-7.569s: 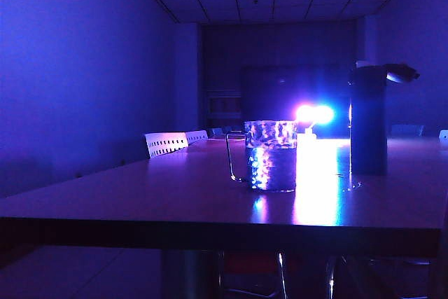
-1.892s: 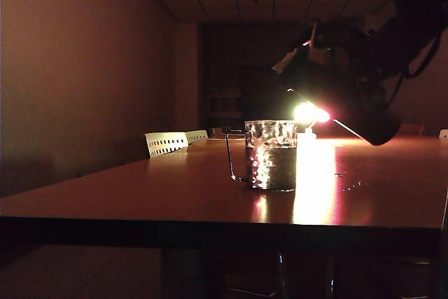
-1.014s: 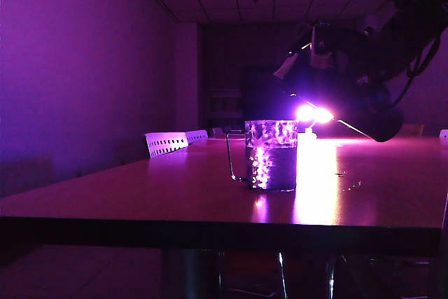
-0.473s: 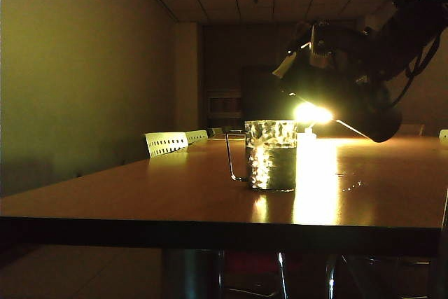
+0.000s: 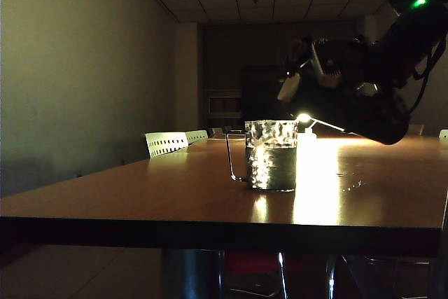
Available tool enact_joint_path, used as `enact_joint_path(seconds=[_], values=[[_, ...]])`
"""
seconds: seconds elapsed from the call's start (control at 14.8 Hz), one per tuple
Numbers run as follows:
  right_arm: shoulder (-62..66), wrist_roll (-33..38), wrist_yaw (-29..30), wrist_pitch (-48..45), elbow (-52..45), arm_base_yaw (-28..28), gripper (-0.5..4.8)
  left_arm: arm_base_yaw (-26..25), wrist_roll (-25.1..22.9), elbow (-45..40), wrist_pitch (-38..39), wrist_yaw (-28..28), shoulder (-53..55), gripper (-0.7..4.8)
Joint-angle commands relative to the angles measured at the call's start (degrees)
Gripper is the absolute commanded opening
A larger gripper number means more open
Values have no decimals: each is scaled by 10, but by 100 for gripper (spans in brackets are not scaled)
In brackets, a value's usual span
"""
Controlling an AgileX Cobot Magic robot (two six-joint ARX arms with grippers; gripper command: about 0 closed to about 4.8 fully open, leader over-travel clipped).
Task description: Pick up the black thermos cup, pour some water from it into the cup, and then put the thermos cup back on the table.
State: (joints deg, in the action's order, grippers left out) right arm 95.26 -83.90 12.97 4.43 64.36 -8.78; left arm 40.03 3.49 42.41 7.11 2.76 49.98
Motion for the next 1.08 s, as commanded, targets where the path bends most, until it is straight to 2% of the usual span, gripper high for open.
enact_joint_path(seconds=[0.07, 0.34, 0.68, 1.08], values=[[-8, -37, -29, -37, 6, -1, 85, 1, 0, 3, -6, 0, -1, -6], [-8, -38, -48, -88, 6, -15, 85, 1, 0, 3, -5, 0, -1, -6], [-9, -110, -80, -95, 6, -28, 85, 1, 0, 3, -3, 0, -1, -5], [-9, -140, -97, -130, 7, -40, 85, 1, 0, 3, -3, 0, -1, -5]])
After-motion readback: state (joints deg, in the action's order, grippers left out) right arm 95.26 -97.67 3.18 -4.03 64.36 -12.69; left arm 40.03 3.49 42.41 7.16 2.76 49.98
